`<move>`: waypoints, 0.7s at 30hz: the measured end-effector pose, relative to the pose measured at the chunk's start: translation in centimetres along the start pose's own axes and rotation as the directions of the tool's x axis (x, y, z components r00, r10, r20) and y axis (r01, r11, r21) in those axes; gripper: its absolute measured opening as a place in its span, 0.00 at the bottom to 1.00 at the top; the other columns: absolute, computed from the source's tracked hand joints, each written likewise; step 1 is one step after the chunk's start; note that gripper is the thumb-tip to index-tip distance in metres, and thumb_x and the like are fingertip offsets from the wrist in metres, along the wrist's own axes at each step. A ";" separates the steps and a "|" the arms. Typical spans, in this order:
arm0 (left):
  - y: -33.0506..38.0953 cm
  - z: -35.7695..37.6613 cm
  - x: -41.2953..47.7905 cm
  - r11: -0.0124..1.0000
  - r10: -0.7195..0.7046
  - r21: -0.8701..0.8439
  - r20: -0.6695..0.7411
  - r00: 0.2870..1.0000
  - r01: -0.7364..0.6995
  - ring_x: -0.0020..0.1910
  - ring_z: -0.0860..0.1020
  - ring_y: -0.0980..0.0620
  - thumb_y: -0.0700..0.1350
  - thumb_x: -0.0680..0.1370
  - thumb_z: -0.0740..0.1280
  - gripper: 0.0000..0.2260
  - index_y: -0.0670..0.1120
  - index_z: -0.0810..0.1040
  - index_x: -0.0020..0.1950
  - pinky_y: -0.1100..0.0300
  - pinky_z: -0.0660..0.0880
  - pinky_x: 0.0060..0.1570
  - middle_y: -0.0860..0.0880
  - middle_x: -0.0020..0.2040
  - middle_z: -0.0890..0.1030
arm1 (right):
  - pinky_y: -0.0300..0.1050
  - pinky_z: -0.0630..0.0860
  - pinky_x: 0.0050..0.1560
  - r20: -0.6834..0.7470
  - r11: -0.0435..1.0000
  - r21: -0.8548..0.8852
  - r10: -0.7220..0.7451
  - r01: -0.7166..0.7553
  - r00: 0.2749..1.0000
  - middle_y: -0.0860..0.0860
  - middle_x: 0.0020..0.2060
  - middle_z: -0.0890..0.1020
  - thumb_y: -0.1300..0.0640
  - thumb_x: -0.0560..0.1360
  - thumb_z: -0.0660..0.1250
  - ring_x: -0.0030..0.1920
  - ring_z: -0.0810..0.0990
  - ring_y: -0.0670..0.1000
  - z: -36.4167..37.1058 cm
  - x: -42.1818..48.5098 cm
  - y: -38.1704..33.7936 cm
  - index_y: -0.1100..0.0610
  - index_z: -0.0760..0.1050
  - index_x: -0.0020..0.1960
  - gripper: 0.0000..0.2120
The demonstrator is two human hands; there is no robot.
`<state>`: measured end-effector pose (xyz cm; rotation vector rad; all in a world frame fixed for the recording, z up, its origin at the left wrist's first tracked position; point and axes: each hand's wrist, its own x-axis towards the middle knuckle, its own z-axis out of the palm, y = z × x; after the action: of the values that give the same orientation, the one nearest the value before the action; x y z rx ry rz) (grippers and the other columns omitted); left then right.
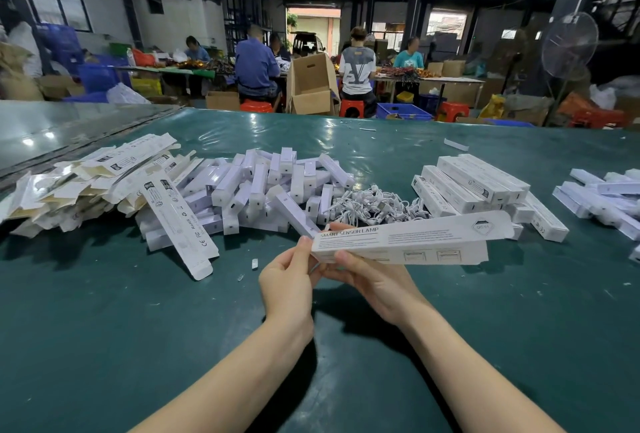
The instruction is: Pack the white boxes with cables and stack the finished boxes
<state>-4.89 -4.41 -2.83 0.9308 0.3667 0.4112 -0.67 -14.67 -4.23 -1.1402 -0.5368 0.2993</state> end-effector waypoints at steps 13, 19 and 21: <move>0.8 0.4 -1.3 0.973 -0.192 0.214 0.573 0.797 0.081 0.69 0.63 0.59 0.62 0.74 0.46 0.26 0.56 0.69 0.67 0.52 0.57 0.67 0.61 0.66 0.72 | 0.43 0.80 0.44 -0.203 0.956 0.256 -0.092 0.144 0.975 0.53 0.46 0.85 0.62 0.65 0.67 0.47 0.83 0.51 -1.3 0.2 -0.7 0.55 0.77 0.53 0.16; 0.3 0.3 -1.2 0.959 -0.190 0.284 0.578 0.794 0.023 0.64 0.70 0.53 0.62 0.70 0.51 0.29 0.55 0.69 0.68 0.53 0.61 0.64 0.58 0.66 0.73 | 0.39 0.79 0.43 -0.268 0.993 -0.009 -0.119 0.121 0.956 0.50 0.45 0.85 0.56 0.62 0.72 0.48 0.83 0.48 -0.7 -0.2 -0.4 0.53 0.79 0.51 0.17; 0.4 0.3 -0.8 0.957 -0.247 0.268 0.544 0.802 0.113 0.64 0.70 0.52 0.61 0.75 0.48 0.26 0.54 0.70 0.68 0.53 0.60 0.64 0.56 0.65 0.74 | 0.37 0.78 0.41 -0.343 0.988 -0.128 -0.131 0.092 0.930 0.49 0.44 0.85 0.60 0.64 0.73 0.47 0.83 0.46 -0.4 -0.4 -0.2 0.52 0.80 0.49 0.13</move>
<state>-5.54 -4.84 -2.27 1.1790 -0.0601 -0.1057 -0.79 -15.21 -4.26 -1.2320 -0.3021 -0.0358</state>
